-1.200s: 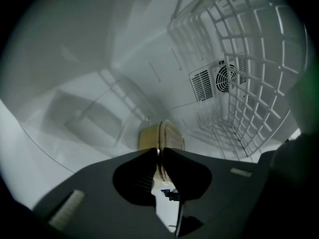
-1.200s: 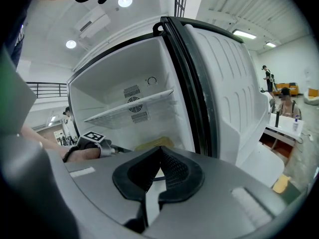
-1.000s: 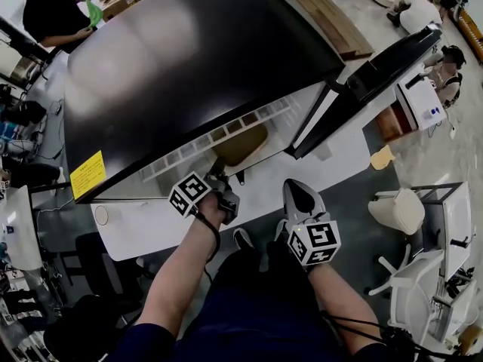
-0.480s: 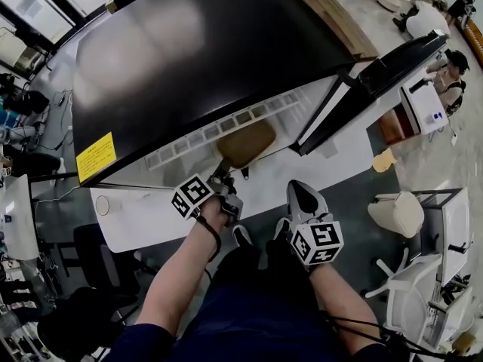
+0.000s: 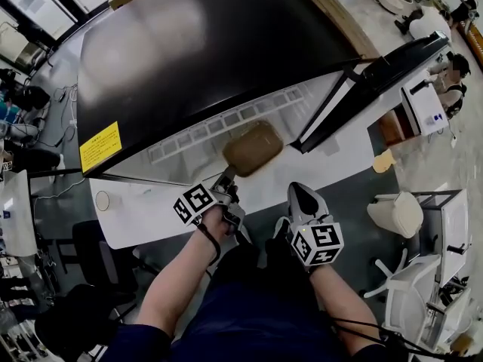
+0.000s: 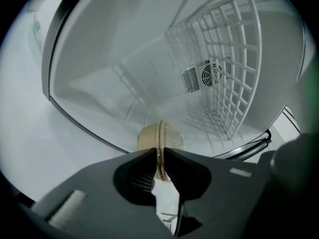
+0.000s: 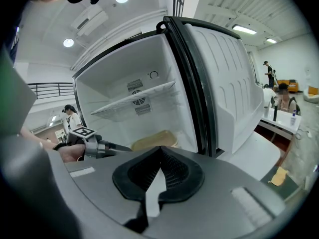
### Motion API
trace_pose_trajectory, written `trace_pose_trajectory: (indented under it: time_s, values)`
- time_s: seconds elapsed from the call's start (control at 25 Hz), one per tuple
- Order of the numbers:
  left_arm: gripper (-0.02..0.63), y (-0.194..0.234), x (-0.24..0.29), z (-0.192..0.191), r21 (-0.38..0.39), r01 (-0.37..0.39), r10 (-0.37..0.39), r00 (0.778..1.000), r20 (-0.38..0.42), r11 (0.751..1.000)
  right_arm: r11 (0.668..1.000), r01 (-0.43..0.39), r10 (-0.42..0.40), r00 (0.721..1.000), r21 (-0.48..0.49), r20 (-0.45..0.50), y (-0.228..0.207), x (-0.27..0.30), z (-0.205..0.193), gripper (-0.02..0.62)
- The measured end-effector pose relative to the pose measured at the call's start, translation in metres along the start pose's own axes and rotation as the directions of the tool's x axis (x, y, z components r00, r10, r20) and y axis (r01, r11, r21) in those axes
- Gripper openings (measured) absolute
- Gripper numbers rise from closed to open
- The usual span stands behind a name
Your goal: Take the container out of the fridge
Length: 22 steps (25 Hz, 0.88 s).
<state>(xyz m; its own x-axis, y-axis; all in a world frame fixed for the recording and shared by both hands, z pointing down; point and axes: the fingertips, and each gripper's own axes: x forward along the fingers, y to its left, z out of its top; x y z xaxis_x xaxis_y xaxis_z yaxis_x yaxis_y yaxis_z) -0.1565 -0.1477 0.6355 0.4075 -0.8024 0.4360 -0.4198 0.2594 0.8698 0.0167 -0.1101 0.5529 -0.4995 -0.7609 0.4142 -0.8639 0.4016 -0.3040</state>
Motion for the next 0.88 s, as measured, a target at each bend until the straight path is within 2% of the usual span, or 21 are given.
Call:
trace_pose_trajectory:
  time_s: [0.4,0.88]
  values:
    - [0.049,-0.009,-0.009,-0.038,0.03,0.039,-0.036,0.994,-0.101,0.999,0.999,0.04,-0.04,0.999,0.006,0.008,-0.009,-0.02,-0.003,0.006]
    - [0.049,-0.008,0.008,-0.105,0.064,0.075,-0.056,0.966,-0.254,0.995,0.99,0.131,-0.133,0.991,0.053,0.033,-0.039,-0.055,-0.01,0.006]
